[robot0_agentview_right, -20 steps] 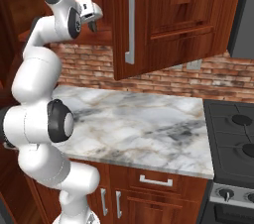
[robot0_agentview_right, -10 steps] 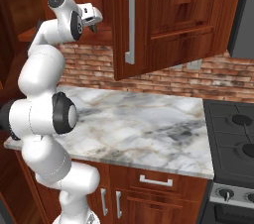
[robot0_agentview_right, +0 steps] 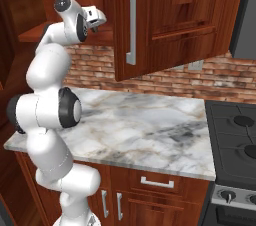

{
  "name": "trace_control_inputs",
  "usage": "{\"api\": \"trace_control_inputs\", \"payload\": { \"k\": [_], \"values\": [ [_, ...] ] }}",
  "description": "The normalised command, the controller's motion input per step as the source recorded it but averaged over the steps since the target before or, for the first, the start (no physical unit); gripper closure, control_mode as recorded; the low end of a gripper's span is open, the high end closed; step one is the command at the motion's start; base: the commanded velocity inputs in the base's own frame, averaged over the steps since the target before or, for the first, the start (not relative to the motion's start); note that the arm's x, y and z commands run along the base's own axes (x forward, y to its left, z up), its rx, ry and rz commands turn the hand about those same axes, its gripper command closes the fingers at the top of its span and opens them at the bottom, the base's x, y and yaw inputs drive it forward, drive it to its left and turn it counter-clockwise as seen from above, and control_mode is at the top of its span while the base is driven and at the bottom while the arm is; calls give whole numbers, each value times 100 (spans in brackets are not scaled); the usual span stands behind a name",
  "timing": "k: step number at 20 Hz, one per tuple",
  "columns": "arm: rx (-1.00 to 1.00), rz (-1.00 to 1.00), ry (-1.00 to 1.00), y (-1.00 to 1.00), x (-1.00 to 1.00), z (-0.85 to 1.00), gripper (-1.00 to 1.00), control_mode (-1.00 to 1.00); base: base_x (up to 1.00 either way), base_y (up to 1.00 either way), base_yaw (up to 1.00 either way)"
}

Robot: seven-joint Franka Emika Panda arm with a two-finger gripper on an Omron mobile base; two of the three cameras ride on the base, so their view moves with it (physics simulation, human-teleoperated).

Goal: Open the cabinet and move the ladle to the pot. Then close the cabinet.

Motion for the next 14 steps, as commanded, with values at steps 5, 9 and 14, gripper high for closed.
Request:
{"api": "trace_control_inputs", "payload": {
  "k": [5,9,14],
  "values": [
    [0,0,2,6,34,-1,-100,-100,0,0,0],
    [0,0,3,2,27,-2,-100,-100,0,0,0],
    [0,0,4,4,16,-8,-100,-100,0,0,0]
  ]
}}
